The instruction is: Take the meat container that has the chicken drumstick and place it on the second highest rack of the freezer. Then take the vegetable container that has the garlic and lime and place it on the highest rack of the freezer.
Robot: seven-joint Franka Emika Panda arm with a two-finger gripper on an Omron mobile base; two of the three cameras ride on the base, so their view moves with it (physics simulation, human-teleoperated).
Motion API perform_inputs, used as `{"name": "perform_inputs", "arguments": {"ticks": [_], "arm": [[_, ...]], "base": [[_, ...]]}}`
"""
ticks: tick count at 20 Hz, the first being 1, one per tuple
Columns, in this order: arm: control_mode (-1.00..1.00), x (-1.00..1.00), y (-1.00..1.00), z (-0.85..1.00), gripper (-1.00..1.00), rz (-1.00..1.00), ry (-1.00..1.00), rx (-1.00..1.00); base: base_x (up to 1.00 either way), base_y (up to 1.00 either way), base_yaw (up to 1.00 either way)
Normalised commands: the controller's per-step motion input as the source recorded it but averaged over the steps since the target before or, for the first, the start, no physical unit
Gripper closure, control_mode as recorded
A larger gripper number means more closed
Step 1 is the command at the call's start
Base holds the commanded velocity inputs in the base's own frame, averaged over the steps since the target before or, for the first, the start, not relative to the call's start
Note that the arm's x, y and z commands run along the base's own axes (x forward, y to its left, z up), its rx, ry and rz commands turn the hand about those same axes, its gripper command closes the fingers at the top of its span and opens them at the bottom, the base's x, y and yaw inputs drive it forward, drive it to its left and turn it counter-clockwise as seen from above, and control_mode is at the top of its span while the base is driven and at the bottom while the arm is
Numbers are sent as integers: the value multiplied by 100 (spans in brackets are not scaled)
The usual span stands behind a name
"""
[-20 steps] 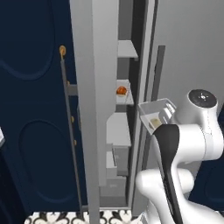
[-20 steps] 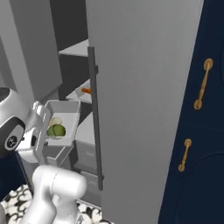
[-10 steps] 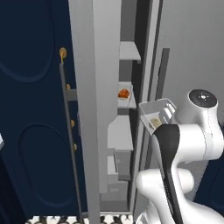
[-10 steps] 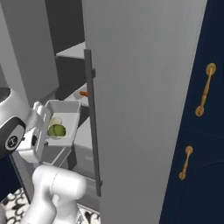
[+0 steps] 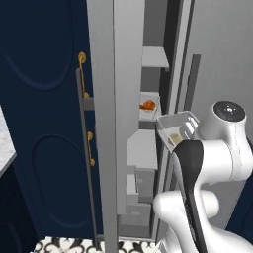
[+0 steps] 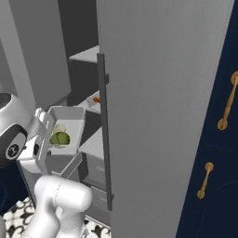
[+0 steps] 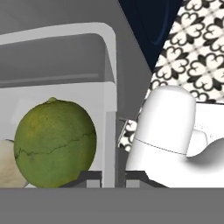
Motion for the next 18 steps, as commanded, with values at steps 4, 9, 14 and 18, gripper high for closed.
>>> {"name": "perform_inputs", "arguments": {"ticks": [4,9,14,18], "arm": [[-100,0,-7,0,100,9,-13,3],[-100,1,0,45,100,1,-18,3],[-100,21,0,72,100,0,-8,0],[-100,24,0,61,100,0,-5,0]], "base": [[0,0,0],[0,0,0],[0,0,0],[0,0,0]]}}
